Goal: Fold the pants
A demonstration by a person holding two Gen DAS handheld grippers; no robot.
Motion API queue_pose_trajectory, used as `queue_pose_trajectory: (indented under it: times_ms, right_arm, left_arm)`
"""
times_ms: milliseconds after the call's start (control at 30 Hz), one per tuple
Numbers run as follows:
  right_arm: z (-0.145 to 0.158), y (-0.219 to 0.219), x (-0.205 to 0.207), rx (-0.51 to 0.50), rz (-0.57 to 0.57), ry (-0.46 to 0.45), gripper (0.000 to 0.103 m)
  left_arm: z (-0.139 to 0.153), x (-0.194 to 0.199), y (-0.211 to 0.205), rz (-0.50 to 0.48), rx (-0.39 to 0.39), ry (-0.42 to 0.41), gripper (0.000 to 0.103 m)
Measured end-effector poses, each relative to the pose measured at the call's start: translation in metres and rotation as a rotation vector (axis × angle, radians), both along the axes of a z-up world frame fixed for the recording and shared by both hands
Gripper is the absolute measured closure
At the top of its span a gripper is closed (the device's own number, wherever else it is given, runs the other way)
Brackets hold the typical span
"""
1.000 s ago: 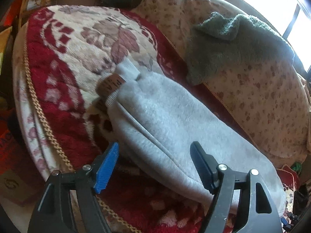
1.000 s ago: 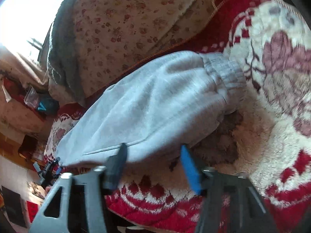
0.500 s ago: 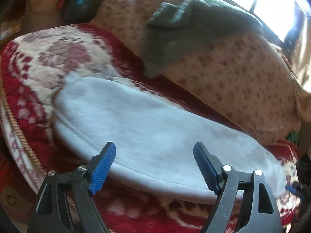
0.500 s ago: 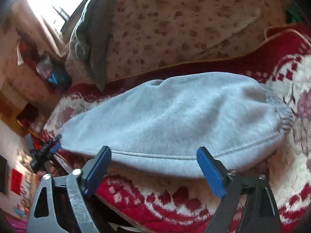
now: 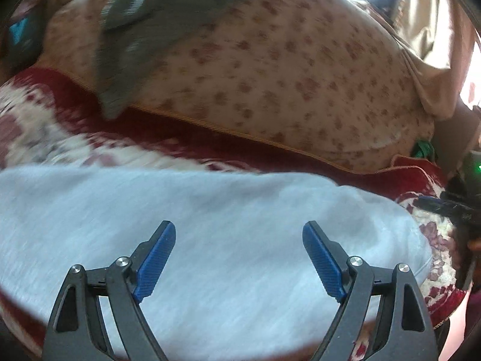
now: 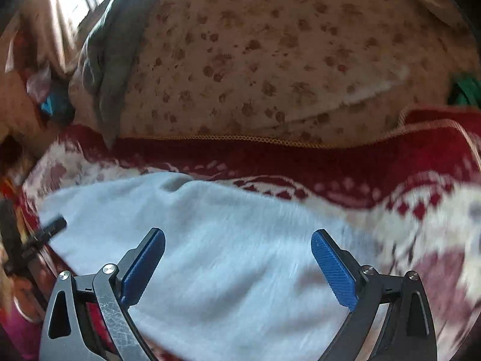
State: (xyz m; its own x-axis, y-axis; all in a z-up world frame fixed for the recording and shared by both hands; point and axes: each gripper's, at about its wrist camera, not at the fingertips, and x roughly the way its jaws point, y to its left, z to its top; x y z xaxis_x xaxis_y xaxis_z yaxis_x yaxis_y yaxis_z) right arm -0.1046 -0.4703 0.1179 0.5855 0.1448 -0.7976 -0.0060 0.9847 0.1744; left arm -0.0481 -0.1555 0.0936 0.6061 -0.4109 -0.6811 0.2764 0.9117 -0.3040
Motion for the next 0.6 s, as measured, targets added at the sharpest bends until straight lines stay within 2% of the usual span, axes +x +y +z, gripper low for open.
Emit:
queue_pose_trajectory:
  times_ms: [200,300,433,500,533,600]
  right_arm:
    - [-0.038,0.022,0.057,-0.095,0.297,0.068,0.003]
    - [-0.057,0.025,0.074,-0.149,0.372,0.101,0.003]
    - [-0.083,0.024,0.094,-0.09,0.452,0.198,0.005]
    - [-0.093,0.028,0.092,-0.082,0.492,0.232,0.028]
    - [-0.094,0.031,0.089,-0.084,0.502,0.227,0.042]
    - [-0.09,0.038,0.076,-0.097,0.501,0.191,0.056]
  left_arm:
    - [-0.001,0.057,-0.06,-0.194,-0.013,0.026,0.015]
    - [-0.007,0.082,-0.084,-0.278,0.009,0.05,0.014]
    - [-0.025,0.113,-0.11,-0.383,0.047,0.107,0.013]
    - [-0.037,0.124,-0.121,-0.426,0.069,0.146,0.013]
    - [-0.044,0.128,-0.126,-0.441,0.09,0.164,0.013]
    - [-0.054,0.131,-0.134,-0.47,0.114,0.194,0.013]
